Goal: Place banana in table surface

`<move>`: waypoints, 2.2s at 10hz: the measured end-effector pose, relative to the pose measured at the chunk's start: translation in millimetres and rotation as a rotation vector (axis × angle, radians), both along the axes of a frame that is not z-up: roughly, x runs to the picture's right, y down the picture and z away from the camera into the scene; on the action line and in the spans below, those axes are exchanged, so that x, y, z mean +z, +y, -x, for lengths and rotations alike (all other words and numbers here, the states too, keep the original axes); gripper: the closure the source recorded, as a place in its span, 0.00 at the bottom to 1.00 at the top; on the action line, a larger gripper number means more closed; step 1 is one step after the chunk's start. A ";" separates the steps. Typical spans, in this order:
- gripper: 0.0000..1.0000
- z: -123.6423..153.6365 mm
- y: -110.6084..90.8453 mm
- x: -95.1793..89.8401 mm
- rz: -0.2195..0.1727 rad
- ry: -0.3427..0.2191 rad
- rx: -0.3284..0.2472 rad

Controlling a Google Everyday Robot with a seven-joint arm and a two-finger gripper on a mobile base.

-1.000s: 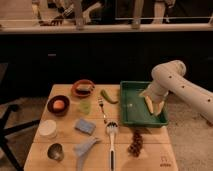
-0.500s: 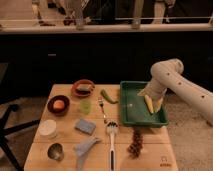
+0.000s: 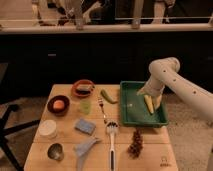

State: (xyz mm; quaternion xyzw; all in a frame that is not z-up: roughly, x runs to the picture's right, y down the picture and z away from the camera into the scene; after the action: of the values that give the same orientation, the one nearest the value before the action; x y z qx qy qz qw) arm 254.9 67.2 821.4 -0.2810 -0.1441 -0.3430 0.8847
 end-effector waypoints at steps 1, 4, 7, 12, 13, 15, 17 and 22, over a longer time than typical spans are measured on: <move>0.20 -5.0 -1.7 5.9 0.008 0.003 -0.001; 0.20 -16.8 -6.3 19.9 0.033 0.002 0.007; 0.20 -21.6 -10.4 37.5 0.075 -0.027 0.005; 0.20 -31.8 -1.6 46.8 0.142 -0.073 -0.025; 0.20 -33.7 -1.2 46.2 0.141 -0.071 -0.023; 0.20 -31.7 -1.7 46.9 0.141 -0.073 -0.026; 0.20 -32.3 1.6 46.8 0.142 -0.093 -0.045; 0.20 -40.9 16.9 56.2 0.131 -0.113 -0.141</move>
State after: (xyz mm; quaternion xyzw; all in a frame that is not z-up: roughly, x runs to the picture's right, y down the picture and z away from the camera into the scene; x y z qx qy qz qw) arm 295.8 84.1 877.6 -0.3279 -0.1955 -0.4095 0.8286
